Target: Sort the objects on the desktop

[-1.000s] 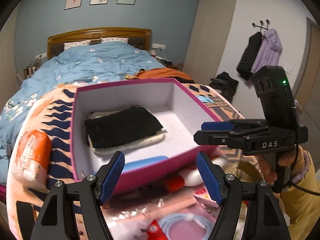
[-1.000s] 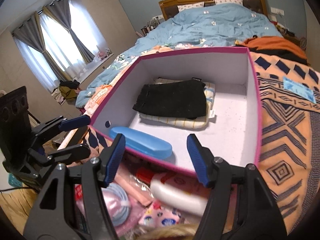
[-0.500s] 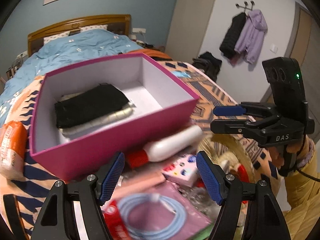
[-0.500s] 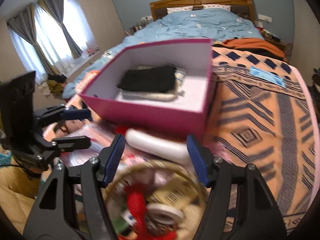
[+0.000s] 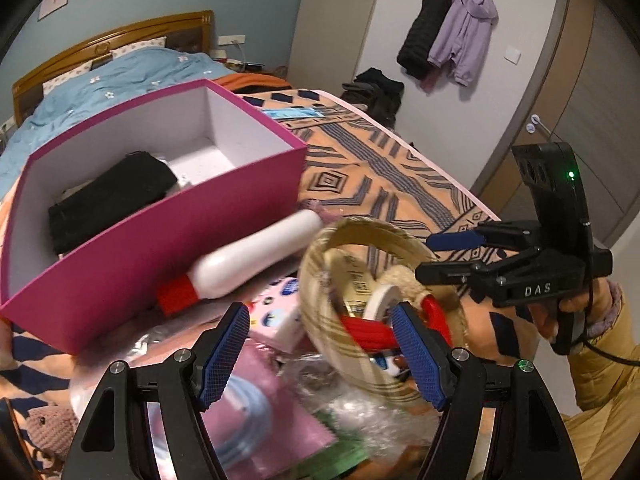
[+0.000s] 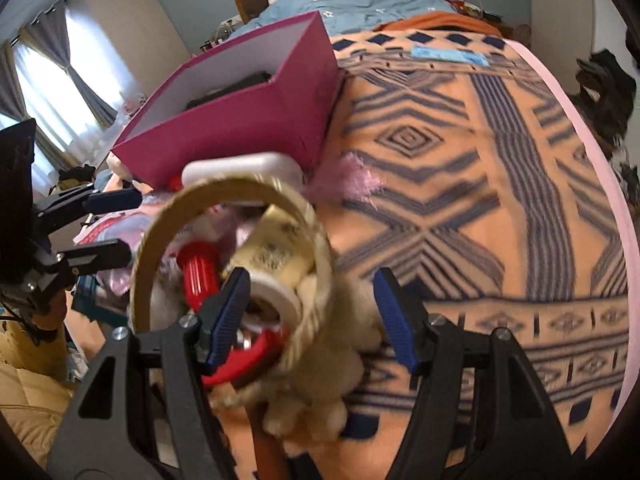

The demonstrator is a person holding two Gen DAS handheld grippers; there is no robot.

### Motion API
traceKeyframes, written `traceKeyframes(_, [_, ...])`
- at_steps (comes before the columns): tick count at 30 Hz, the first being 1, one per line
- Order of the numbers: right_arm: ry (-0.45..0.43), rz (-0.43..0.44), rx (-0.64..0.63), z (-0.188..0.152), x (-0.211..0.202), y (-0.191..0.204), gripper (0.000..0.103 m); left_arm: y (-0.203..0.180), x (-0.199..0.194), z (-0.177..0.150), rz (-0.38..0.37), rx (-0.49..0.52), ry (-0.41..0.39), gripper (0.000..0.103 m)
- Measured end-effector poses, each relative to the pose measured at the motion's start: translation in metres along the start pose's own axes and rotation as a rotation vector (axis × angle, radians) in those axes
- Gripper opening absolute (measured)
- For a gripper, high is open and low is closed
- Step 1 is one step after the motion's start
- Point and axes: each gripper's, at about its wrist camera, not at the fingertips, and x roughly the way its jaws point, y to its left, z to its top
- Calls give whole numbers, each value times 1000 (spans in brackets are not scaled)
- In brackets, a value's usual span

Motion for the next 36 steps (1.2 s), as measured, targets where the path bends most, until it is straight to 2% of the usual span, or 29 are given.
traceKeyframes(4, [-1, 25, 19, -12, -4, 0, 65, -6, 8, 0, 3, 1, 22, 76])
traceKeyframes(5, [-2, 28, 27, -14, -4, -1, 59, -7, 9, 0, 1, -2, 29, 76])
traceKeyframes(8, [3, 46, 55, -18, -2, -4, 49, -9, 14, -1, 7, -16, 46, 74])
traceKeyframes(10, [3, 59, 70, -20, -1, -7, 37, -10, 18, -2, 3, -21, 58, 66])
traceKeyframes(11, [0, 61, 78, -20, -2, -8, 35, -11, 19, -2, -2, -24, 67, 63])
traceKeyframes(12, [-3, 65, 83, -20, -3, -10, 33, -11, 21, -2, -5, -27, 75, 56])
traceKeyframes(13, [-4, 77, 84, -21, -4, -10, 26, -11, 23, -3, -10, -28, 83, 49])
traceKeyframes(17, [-5, 74, 79, -19, -5, -8, 24, -12, 24, -3, 4, -31, 83, 44])
traceKeyframes(18, [-8, 69, 78, -19, -5, -8, 24, -12, 23, -3, 5, -33, 81, 40])
traceKeyframes(22, [-63, 50, 57, -13, -18, -2, 22, -9, 18, -2, 10, -50, 75, 34])
traceKeyframes(29, [-195, 1, -94, 17, -47, 34, 22, 1, -18, 6, 35, -98, -41, 34])
traceKeyframes(36, [-274, 5, -245, 56, -36, 67, 22, 33, -31, 12, 109, -171, -97, 34])
